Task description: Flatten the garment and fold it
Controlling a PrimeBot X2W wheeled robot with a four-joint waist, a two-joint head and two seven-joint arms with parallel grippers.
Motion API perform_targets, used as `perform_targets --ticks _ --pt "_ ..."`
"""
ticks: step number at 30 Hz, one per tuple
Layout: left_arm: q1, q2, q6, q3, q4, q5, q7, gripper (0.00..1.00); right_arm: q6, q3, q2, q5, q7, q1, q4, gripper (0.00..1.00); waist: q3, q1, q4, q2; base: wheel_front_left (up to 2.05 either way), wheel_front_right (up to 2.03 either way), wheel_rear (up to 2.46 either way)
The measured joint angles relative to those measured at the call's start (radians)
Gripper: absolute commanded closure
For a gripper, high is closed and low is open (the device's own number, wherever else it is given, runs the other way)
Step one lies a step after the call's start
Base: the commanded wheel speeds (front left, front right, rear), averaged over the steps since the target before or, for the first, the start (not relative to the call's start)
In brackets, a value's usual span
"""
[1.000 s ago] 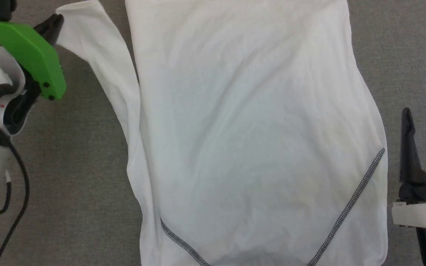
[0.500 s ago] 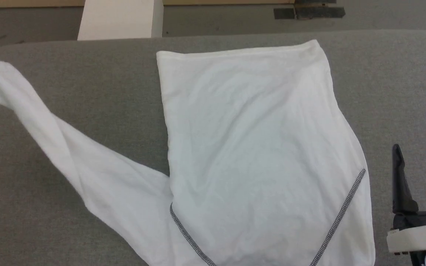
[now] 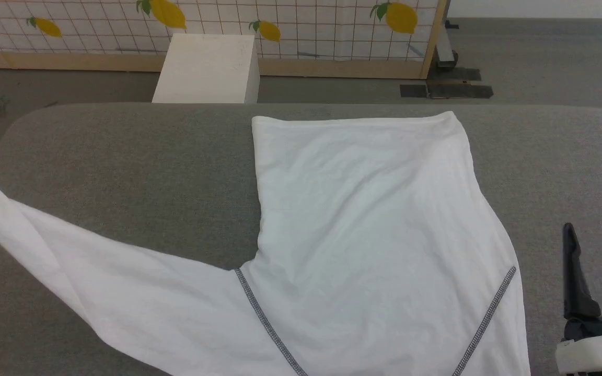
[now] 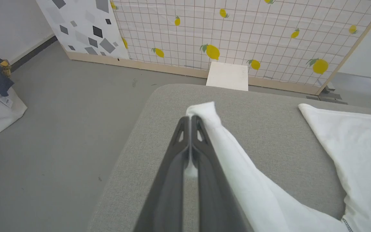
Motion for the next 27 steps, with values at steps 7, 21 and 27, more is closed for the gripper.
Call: perform_targets --ticks 7,21,27 --pt "0.027 -0.002 -0.018 0.024 -0.157 -0.018 -0.03 1.0 0.0 -0.034 0.0 0.001 0.01 0.0 -0.02 0.0 -0.016 0.0 0.002 0.0 0.0 0.0 0.0" --pt "-0.349 -0.235 -0.088 -0.315 -0.43 -0.005 0.032 1.0 0.0 -0.098 0.001 0.017 0.018 -0.006 -0.044 0.0 -0.003 0.0 -0.029 0.0 0.0 0.0 0.0" --pt "-0.487 -0.478 -0.116 -0.531 -0.335 0.075 0.009 1.0 0.0 -0.144 0.001 0.017 0.017 -0.04 -0.062 0.0 0.027 0.0 -0.05 0.0 0.0 0.0 0.0"
